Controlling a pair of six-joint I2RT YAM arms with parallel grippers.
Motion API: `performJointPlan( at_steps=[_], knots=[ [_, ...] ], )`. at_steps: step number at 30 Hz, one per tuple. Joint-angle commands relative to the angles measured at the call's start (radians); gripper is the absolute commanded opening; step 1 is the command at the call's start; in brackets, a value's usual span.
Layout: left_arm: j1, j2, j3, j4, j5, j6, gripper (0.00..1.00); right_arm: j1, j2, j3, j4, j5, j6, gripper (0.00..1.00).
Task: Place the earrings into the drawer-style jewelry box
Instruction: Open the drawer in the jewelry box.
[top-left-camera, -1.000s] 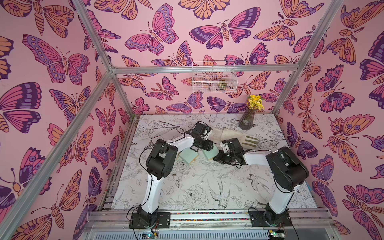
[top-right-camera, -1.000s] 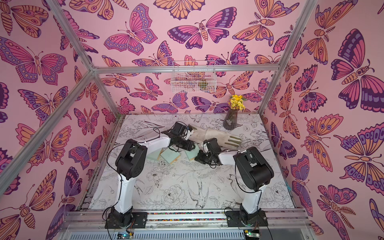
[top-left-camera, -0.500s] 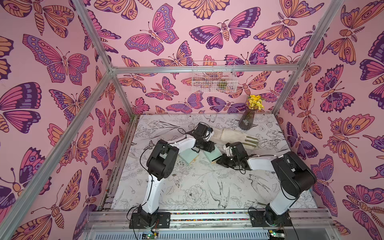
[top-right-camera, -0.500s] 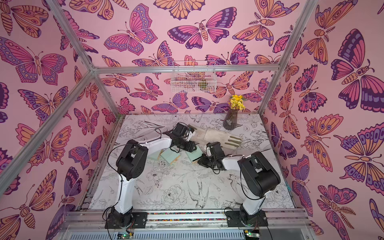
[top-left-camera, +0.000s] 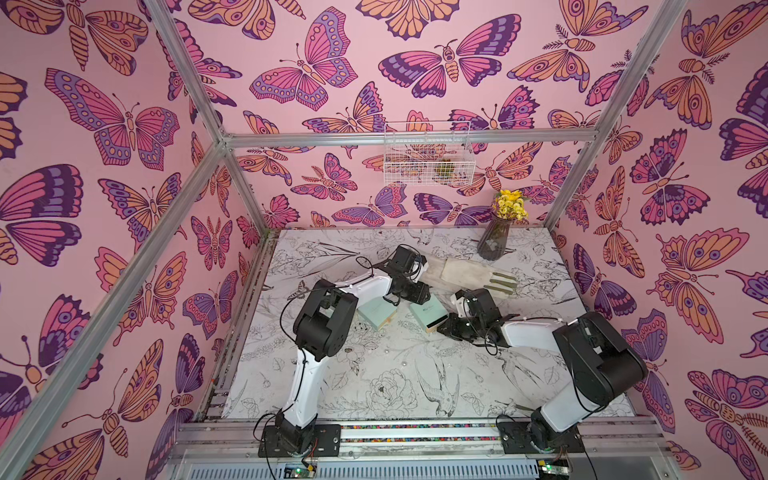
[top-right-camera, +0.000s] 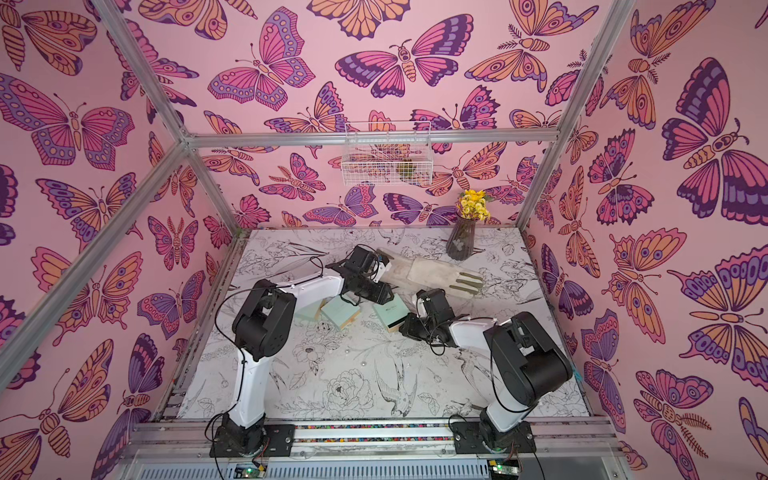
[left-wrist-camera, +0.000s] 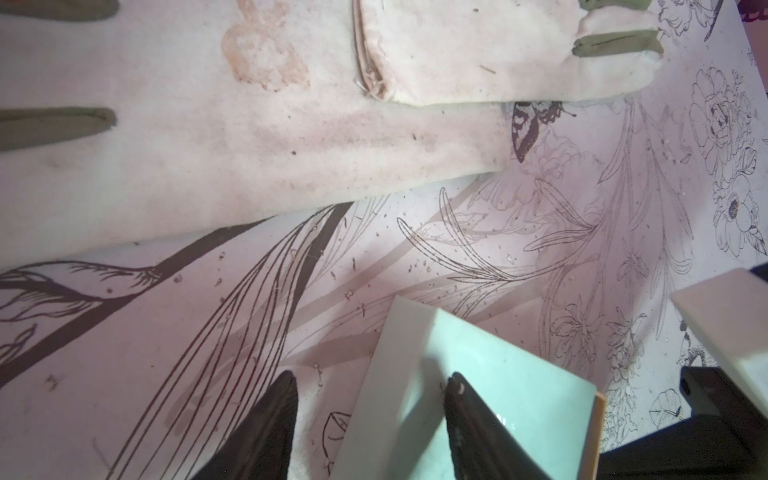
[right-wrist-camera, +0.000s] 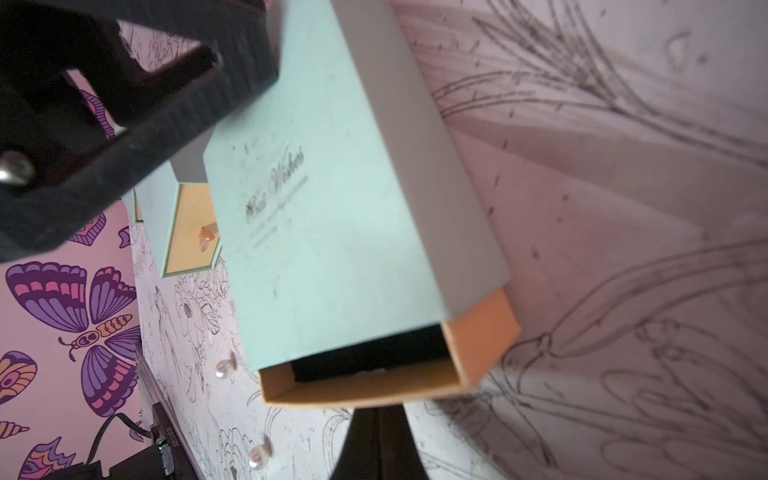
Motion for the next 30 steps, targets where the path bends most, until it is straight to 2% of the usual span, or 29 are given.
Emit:
performJointPlan(
  at_steps=[1,10,15,20,30],
  knots=[
    [0.022,0.063,-0.039,-0.105,-0.132,0.03,0.58,0.003,-0.025,-0.031,-0.113,-0.02,-0.024,0.0],
    [0.024,0.052,-0.065,-0.106,-0.12,0.029,0.57,0.004,-0.033,-0.045,-0.119,-0.004,-0.022,0.0],
    [0.023,-0.028,-0.09,-0.091,-0.048,0.029,0.6,0.003,-0.017,-0.028,-0.121,0.006,-0.027,0.0],
    [0.026,-0.096,-0.112,-0.081,-0.049,0.039,0.64,0.002,-0.007,-0.016,-0.134,0.01,-0.041,0.0],
    [0.026,-0.065,-0.129,-0.082,-0.023,0.04,0.62,0.004,0.001,-0.008,-0.14,0.01,-0.044,0.0]
  ],
)
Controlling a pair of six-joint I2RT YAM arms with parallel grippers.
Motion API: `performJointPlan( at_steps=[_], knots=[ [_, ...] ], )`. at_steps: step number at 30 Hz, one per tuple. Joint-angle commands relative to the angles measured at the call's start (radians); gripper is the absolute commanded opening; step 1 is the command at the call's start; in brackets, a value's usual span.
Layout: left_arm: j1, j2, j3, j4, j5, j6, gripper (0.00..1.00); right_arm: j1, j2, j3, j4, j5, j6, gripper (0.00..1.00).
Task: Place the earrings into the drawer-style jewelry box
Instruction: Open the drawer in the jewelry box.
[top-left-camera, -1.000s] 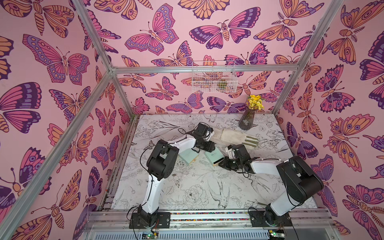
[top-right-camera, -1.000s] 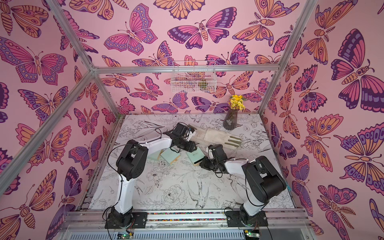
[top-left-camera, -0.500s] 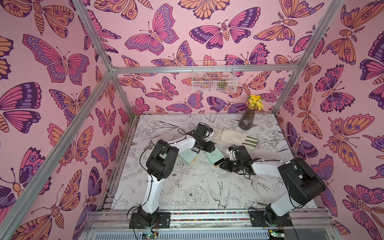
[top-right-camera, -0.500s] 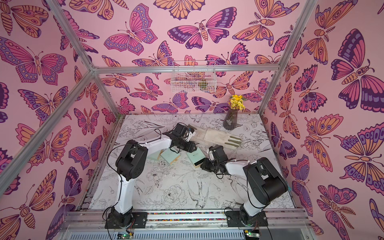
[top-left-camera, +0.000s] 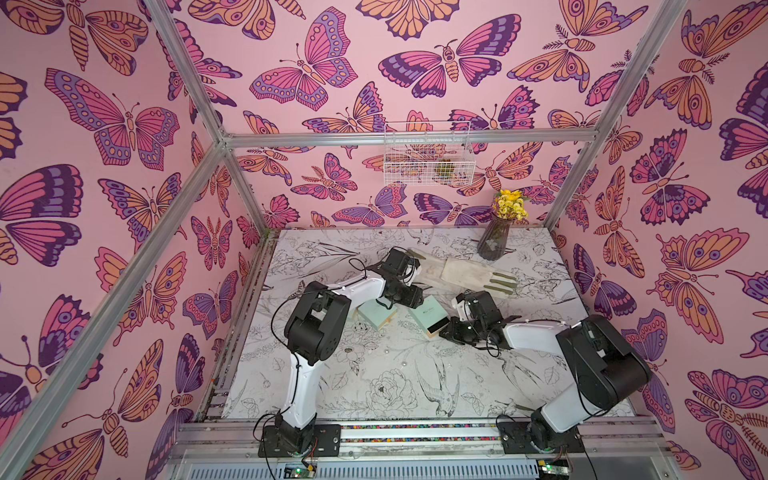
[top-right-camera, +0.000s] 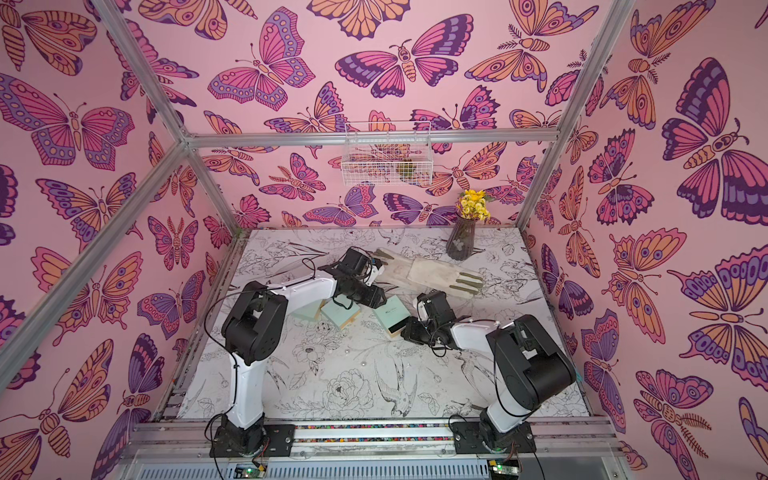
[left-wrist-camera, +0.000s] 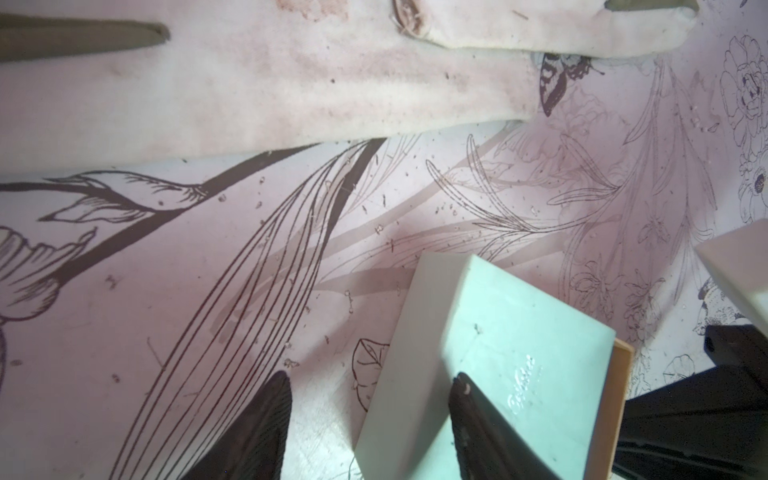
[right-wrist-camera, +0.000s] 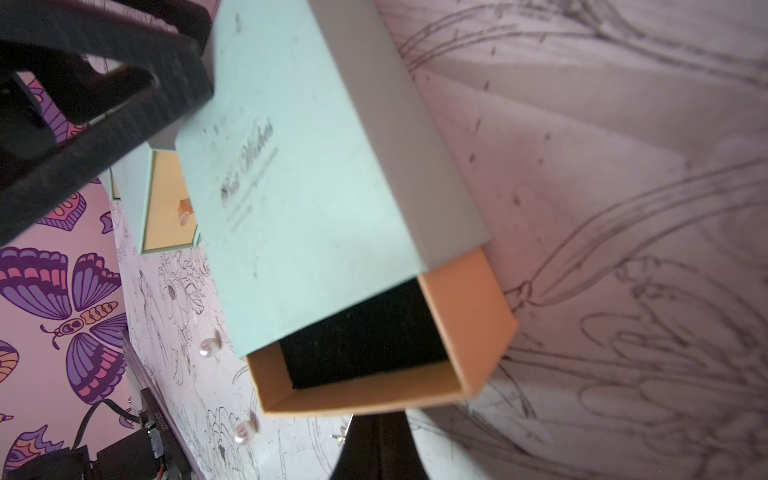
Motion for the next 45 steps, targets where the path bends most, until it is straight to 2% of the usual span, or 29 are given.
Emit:
performJointPlan(
  at_steps=[1,14,26,45],
  knots=[
    [0.006,0.016,-0.036,-0.059,-0.011,0.022,0.62,0.003,0.023,0.007,-0.087,0.011,-0.019,0.0],
    [0.007,0.048,-0.043,-0.081,-0.117,0.03,0.58,0.002,-0.019,-0.035,-0.105,0.023,-0.016,0.0],
    [0.007,0.065,-0.036,-0.082,-0.114,0.033,0.58,0.003,-0.129,-0.113,-0.161,0.05,-0.019,0.0],
    [0.007,0.065,-0.029,-0.083,-0.105,0.03,0.58,0.003,-0.173,-0.145,-0.184,0.05,-0.018,0.0]
  ],
)
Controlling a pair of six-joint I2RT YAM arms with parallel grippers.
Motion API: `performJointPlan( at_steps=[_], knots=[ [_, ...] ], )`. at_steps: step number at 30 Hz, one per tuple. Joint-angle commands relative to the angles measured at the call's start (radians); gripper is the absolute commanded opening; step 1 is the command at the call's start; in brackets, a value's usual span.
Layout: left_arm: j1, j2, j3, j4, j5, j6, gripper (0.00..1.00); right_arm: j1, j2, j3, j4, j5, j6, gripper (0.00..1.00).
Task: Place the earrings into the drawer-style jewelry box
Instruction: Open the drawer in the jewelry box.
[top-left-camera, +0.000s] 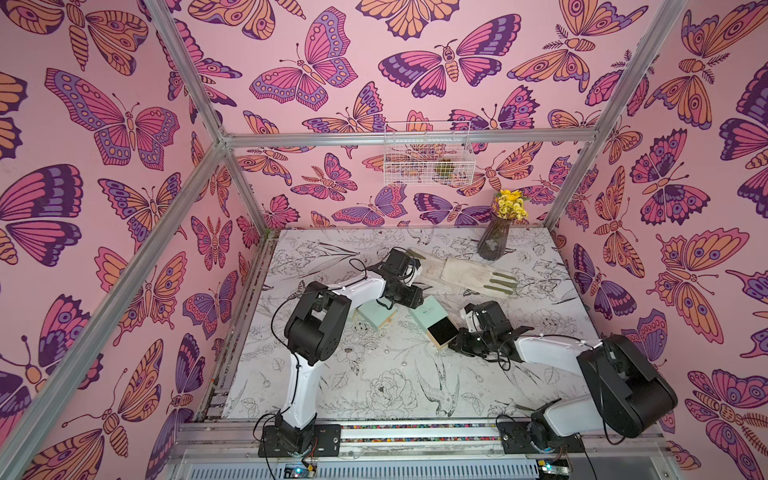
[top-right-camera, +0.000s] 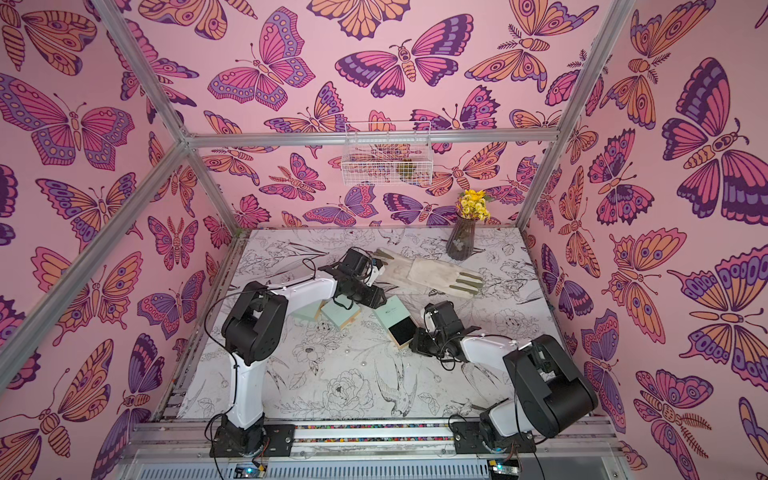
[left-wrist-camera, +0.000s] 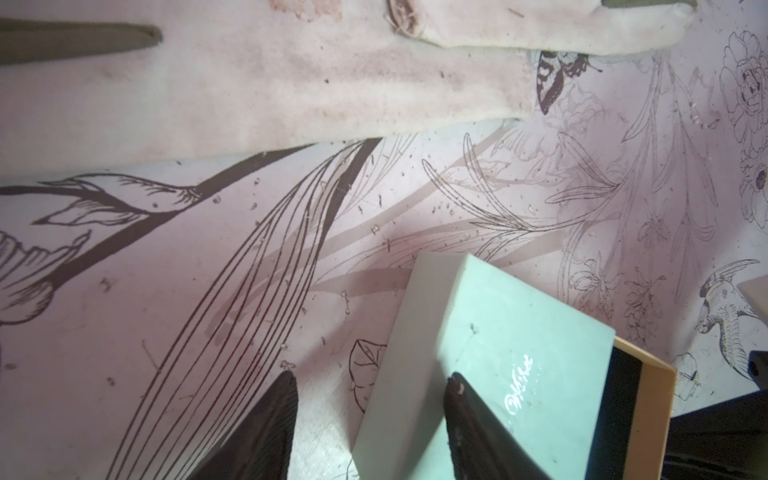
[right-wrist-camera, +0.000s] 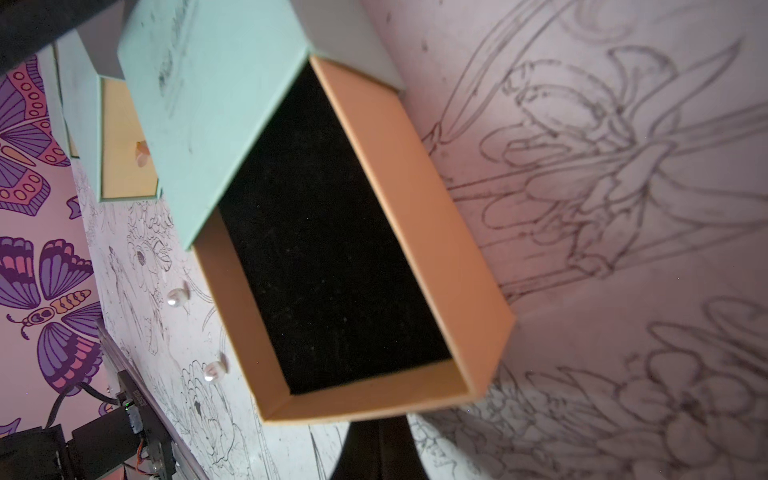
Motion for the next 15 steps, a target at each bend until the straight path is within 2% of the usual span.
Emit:
performJointPlan(
  at_steps=[1,7,11,15],
  knots=[
    [0.009,0.064,-0.026,-0.087,-0.096,0.025,0.58,0.003,-0.005,-0.021,-0.088,0.016,-0.011,0.0],
    [0.009,0.053,-0.025,-0.087,-0.069,0.016,0.58,0.004,0.005,-0.015,-0.076,0.01,-0.008,0.0],
    [-0.007,0.033,-0.011,-0.088,-0.046,0.011,0.6,0.003,-0.007,-0.014,-0.086,0.01,-0.015,0.13],
    [-0.021,0.035,0.011,-0.095,-0.049,0.013,0.6,0.002,-0.023,-0.017,-0.098,0.011,-0.019,0.19]
  ],
)
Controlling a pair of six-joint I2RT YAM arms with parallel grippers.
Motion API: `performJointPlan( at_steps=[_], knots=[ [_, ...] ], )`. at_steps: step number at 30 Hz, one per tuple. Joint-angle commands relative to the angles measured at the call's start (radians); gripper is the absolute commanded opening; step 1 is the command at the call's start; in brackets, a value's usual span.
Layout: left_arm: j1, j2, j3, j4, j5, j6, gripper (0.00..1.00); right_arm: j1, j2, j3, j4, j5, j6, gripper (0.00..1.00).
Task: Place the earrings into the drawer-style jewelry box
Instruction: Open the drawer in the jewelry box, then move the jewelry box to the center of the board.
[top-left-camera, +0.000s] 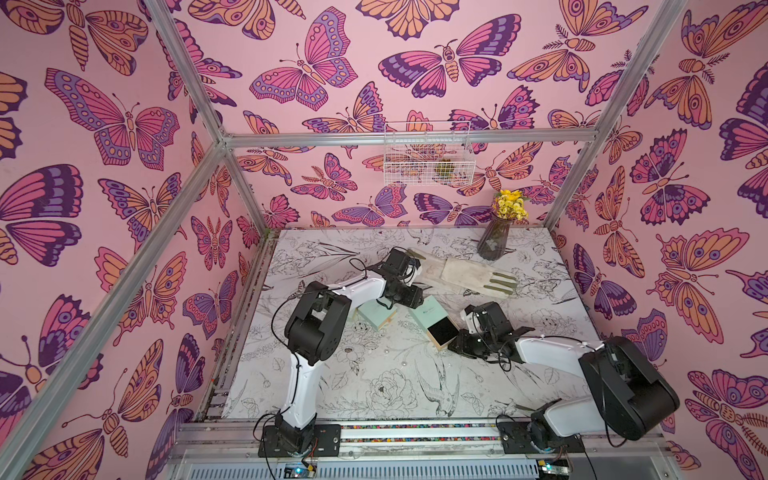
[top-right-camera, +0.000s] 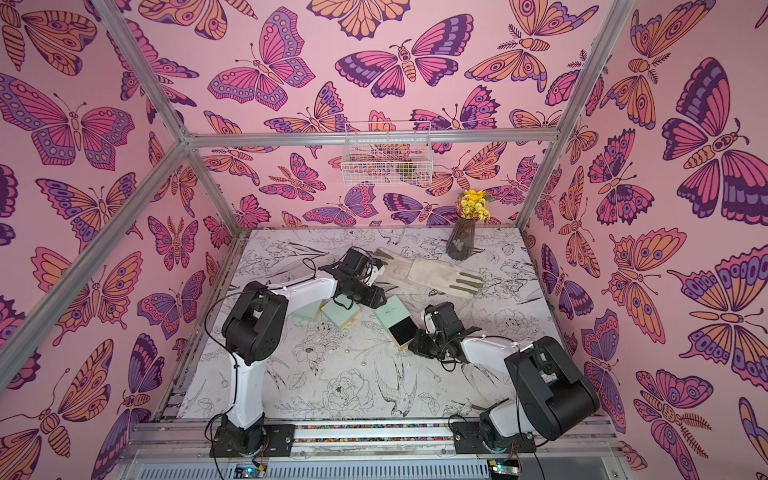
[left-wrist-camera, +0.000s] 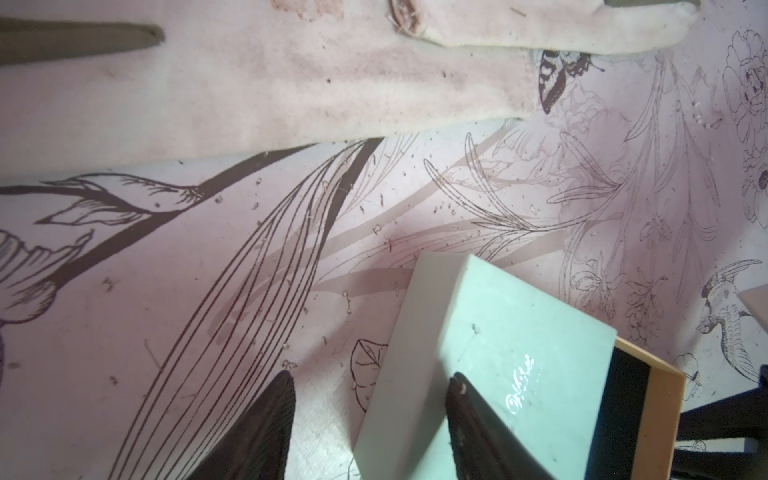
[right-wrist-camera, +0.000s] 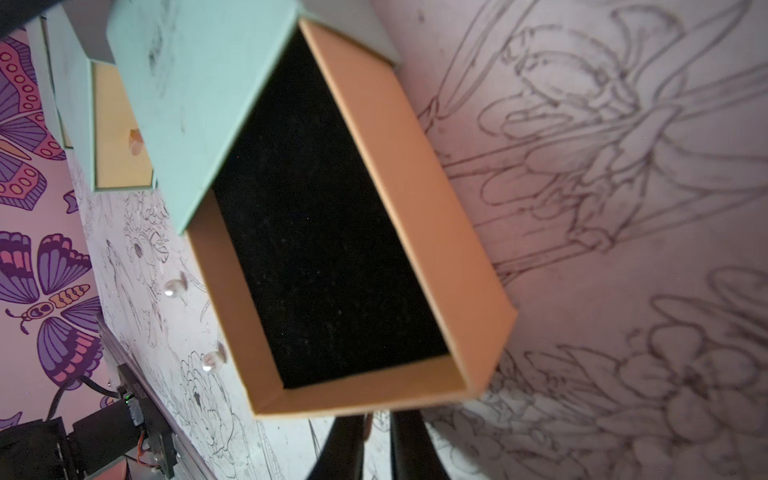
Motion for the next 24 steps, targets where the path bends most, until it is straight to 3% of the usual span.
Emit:
performJointPlan(
  at_steps=[1,11,17,24],
  knots=[
    [-0.015,0.038,0.005,-0.085,-0.045,0.011,0.6,0.003,-0.016,-0.018,-0.074,0.017,-0.02,0.21],
    [-0.035,-0.013,0.078,-0.103,0.007,-0.029,0.68,0.009,-0.178,-0.027,-0.198,0.101,-0.087,0.27],
    [-0.035,-0.146,0.101,-0.103,-0.043,-0.082,0.74,0.13,-0.272,0.07,-0.36,0.277,-0.182,0.32],
    [-0.016,-0.402,-0.104,0.004,-0.165,-0.148,0.84,0.239,-0.243,0.204,-0.473,0.389,-0.259,0.33]
  ],
)
